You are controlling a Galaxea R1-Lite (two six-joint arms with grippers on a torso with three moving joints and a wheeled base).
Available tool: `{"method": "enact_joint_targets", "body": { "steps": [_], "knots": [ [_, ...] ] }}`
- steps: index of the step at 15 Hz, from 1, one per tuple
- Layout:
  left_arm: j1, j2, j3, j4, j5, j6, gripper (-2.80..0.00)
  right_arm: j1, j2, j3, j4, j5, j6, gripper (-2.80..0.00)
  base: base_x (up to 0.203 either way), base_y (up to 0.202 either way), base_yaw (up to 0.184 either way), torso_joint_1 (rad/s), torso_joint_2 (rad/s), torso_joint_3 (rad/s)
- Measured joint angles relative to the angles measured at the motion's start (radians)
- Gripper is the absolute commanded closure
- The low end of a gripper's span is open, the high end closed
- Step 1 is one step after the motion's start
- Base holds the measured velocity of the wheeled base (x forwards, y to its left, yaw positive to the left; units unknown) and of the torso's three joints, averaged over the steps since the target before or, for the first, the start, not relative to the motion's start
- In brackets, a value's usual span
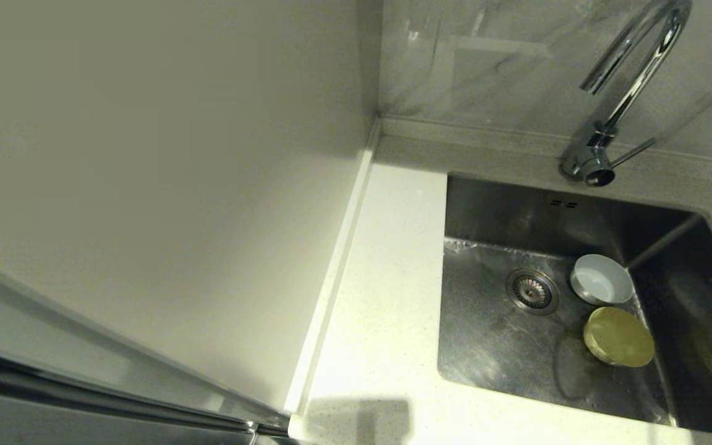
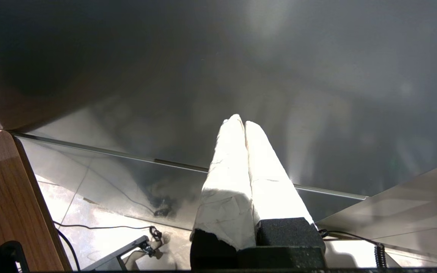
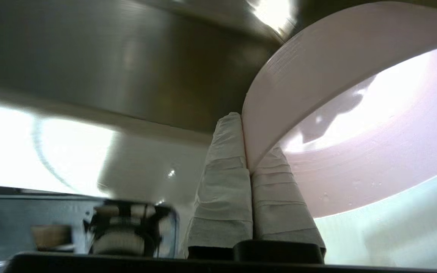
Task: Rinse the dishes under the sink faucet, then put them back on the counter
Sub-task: Put a bowl into the sink
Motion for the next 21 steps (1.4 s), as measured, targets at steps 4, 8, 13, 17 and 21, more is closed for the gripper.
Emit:
{"method": "enact_joint_targets", "body": {
  "steps": [4, 8, 13, 17, 21],
  "knots": [
    [0.0, 0.0, 0.0, 0.0, 0.0, 0.0, 0.0, 0.167, -0.093, 0.243, -0.316, 0.091, -0.137, 0.0, 0.0, 0.0, 0.0, 0.0, 0.0, 0.0],
    [0.0, 0.0, 0.0, 0.0, 0.0, 0.0, 0.0, 0.33, -0.078, 0.29, -0.476, 0.102, -0.167, 0.0, 0.0, 0.0, 0.0, 0.0, 0.0, 0.0],
    [0.0, 0.0, 0.0, 0.0, 0.001, 0.0, 0.0, 0.428, 0.05, 0.302, -0.674, 0.094, -0.289, 0.0, 0.0, 0.0, 0.0, 0.0, 0.0, 0.0],
    [0.0, 0.0, 0.0, 0.0, 0.0, 0.0, 0.0, 0.452, 0.221, 0.292, -0.833, 0.078, -0.324, 0.0, 0.0, 0.0, 0.0, 0.0, 0.0, 0.0],
    [0.0, 0.0, 0.0, 0.0, 0.0, 0.0, 0.0, 0.457, 0.424, 0.286, -1.098, 0.059, -0.343, 0.0, 0.0, 0.0, 0.0, 0.0, 0.0, 0.0]
  ]
}}
